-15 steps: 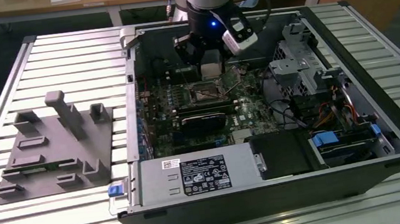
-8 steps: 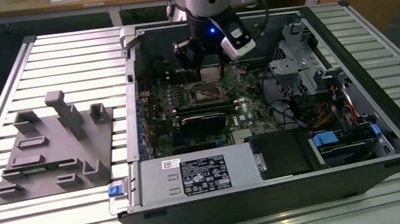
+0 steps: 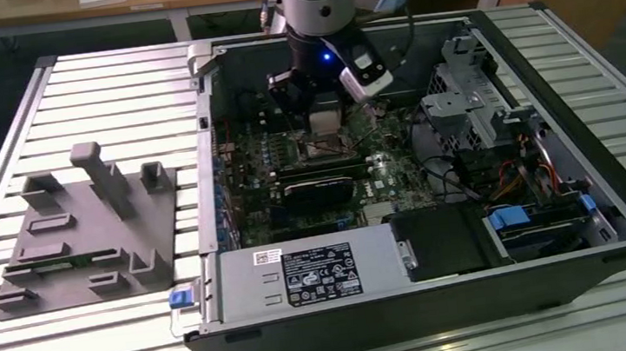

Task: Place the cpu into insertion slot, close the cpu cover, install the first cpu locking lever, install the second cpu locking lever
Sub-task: 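Place the cpu into insertion slot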

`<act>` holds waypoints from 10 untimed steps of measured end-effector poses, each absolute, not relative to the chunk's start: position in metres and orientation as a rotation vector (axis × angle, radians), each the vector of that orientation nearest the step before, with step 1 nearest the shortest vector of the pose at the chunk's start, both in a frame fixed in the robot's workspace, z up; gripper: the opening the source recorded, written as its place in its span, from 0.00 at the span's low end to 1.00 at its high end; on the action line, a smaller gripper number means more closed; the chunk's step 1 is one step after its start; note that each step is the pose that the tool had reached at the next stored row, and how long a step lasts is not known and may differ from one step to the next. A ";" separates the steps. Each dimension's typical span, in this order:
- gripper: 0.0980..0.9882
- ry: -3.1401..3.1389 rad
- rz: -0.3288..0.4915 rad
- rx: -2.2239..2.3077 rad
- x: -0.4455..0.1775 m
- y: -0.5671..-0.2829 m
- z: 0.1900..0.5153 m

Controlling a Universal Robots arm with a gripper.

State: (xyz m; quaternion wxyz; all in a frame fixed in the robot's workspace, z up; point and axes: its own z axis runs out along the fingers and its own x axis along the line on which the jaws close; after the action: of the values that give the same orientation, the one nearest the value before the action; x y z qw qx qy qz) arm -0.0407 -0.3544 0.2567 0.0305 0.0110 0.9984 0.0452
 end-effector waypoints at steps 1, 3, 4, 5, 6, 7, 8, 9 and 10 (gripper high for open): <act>0.50 3.078 0.140 0.034 -0.041 -0.354 0.256; 0.50 3.079 0.140 0.034 -0.041 -0.353 0.253; 0.50 3.080 0.140 0.034 -0.041 -0.353 0.252; 0.50 3.082 0.139 0.034 -0.041 -0.352 0.251; 0.50 3.083 0.140 0.034 -0.041 -0.351 0.250; 0.50 3.085 0.140 0.035 -0.041 -0.350 0.249; 0.50 3.087 0.140 0.035 -0.041 -0.349 0.248; 0.50 3.089 0.140 0.035 -0.041 -0.348 0.247; 0.50 3.091 0.140 0.035 -0.041 -0.347 0.246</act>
State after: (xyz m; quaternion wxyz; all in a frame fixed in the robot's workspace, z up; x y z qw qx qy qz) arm -0.0408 -0.3472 0.2456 0.0235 0.0114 0.9986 0.0453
